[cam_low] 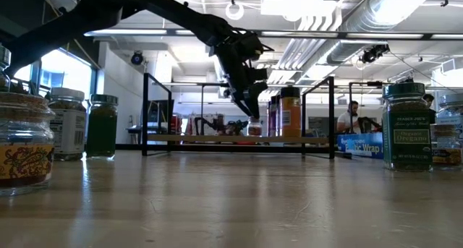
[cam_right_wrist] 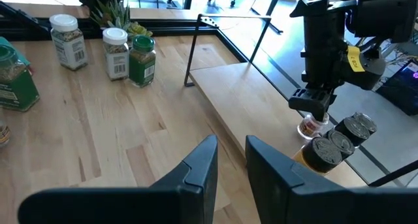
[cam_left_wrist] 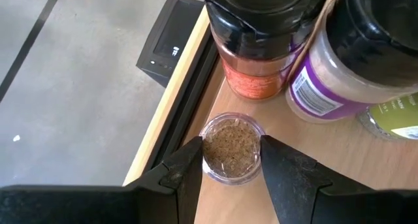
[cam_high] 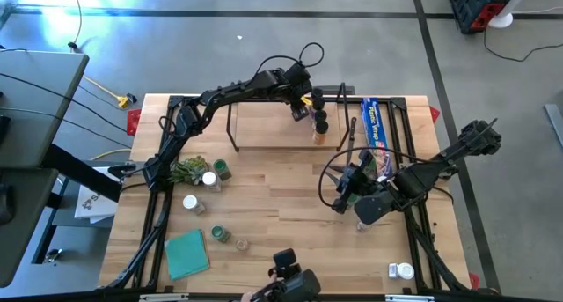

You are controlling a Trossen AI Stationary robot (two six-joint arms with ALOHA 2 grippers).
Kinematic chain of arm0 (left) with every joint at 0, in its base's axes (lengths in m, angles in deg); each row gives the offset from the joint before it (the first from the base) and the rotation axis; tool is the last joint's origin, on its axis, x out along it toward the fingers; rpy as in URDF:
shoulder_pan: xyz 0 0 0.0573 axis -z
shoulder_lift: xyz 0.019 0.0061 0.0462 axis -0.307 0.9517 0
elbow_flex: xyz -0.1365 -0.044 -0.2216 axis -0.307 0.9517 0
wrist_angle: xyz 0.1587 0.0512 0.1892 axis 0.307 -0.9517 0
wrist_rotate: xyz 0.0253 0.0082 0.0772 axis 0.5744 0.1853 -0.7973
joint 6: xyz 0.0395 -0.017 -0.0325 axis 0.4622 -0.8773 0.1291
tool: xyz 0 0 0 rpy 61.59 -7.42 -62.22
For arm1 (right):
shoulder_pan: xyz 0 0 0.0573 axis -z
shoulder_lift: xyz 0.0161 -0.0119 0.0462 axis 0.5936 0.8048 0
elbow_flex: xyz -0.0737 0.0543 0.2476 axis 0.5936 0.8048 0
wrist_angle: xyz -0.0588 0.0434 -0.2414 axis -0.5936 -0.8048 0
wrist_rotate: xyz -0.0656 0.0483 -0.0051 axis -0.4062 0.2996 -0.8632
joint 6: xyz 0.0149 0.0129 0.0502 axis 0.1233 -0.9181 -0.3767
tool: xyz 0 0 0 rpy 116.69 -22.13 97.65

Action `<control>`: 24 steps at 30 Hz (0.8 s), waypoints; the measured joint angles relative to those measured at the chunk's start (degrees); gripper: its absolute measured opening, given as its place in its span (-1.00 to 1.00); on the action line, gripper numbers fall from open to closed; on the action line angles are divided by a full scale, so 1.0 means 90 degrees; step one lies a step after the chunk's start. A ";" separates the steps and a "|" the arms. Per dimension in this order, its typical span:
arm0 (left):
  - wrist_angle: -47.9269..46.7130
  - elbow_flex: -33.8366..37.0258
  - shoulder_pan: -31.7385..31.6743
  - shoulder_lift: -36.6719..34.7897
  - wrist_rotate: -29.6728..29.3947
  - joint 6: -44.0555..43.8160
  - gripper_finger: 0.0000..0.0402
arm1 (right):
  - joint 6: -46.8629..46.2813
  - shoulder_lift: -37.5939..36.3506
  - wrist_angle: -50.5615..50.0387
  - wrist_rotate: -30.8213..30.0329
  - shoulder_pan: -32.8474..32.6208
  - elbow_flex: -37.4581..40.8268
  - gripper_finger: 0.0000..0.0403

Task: Shelf spices
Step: Put the brown seasoning bottle on the shelf, then put the brown seasoning bottle on the shelf align with the other brown seasoning bottle

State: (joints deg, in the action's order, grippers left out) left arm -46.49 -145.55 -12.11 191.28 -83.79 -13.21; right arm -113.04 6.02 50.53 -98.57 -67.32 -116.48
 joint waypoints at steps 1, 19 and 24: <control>-0.0016 -0.0039 0.0001 0.0000 -0.0002 0.0030 -0.28 | 0.0000 0.0000 0.0000 0.0000 0.0002 0.0000 -0.64; -0.1258 -0.1077 0.0268 -0.0318 0.0756 0.0195 -0.28 | -0.0388 -0.0343 -0.0062 0.0786 -0.0278 -0.0014 -0.64; -0.1910 -0.0937 0.0403 -0.0999 0.1632 0.0200 -0.28 | -0.1874 -0.0451 -0.1669 0.1553 -0.0801 -0.0616 -0.64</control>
State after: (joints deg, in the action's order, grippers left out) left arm -63.67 -153.99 -8.49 182.29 -69.11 -11.42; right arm -129.91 1.96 35.51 -84.59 -74.53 -122.02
